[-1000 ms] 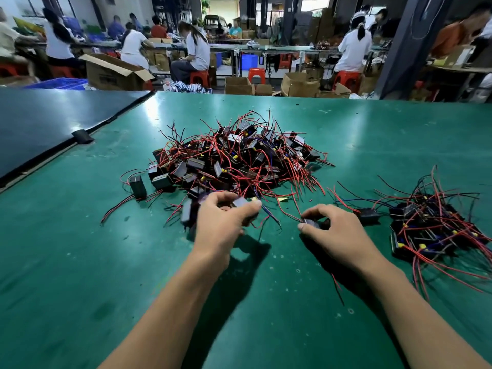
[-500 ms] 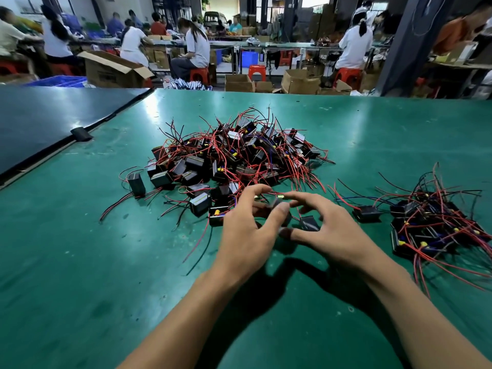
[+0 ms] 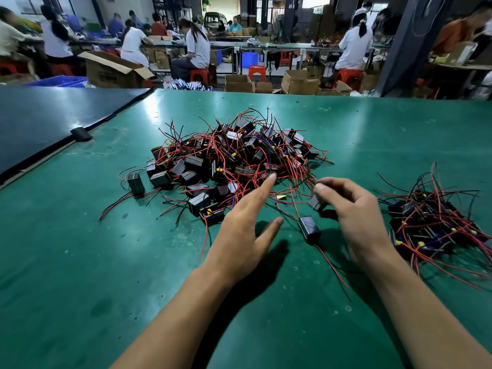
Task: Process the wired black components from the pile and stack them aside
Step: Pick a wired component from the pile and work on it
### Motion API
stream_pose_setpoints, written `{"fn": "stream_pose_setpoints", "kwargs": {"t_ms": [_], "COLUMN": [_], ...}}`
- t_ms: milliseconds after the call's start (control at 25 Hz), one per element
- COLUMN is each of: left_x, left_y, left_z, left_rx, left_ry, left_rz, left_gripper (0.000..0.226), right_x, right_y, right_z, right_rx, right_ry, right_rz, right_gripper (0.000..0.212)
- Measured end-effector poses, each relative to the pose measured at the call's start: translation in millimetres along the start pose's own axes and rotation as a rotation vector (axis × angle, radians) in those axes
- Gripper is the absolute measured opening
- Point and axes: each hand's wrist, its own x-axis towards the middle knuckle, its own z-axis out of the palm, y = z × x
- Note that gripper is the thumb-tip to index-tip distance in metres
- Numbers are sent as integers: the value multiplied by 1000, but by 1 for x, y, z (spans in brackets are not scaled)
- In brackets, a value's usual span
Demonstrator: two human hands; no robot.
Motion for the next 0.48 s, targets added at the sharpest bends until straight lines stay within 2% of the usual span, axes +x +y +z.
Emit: {"fn": "stream_pose_setpoints", "kwargs": {"t_ms": [80,200,240,320,480], "left_x": [1,5,6,11,12], "left_y": [-11,-28,-32,-34,-7], "left_z": [-2,-12,-17,-26,-20], "left_rx": [88,258,279,320,432], "left_ry": [-16,-45,-34,19,275], "left_rz": [-32,-129,-163,-166,36], "left_gripper": [72,38,32,30,20], "right_x": [6,11,12,10,3], "right_y": [-4,-10,-10,-7,-3], "right_z": [-6,-15,-16,-13,0], "right_rx": [276,621,670,661,494], "right_ry": [83,67,17,-114,-254], "right_rz": [124,210,221,252,269], "right_gripper": [8,5,12,27,42]}}
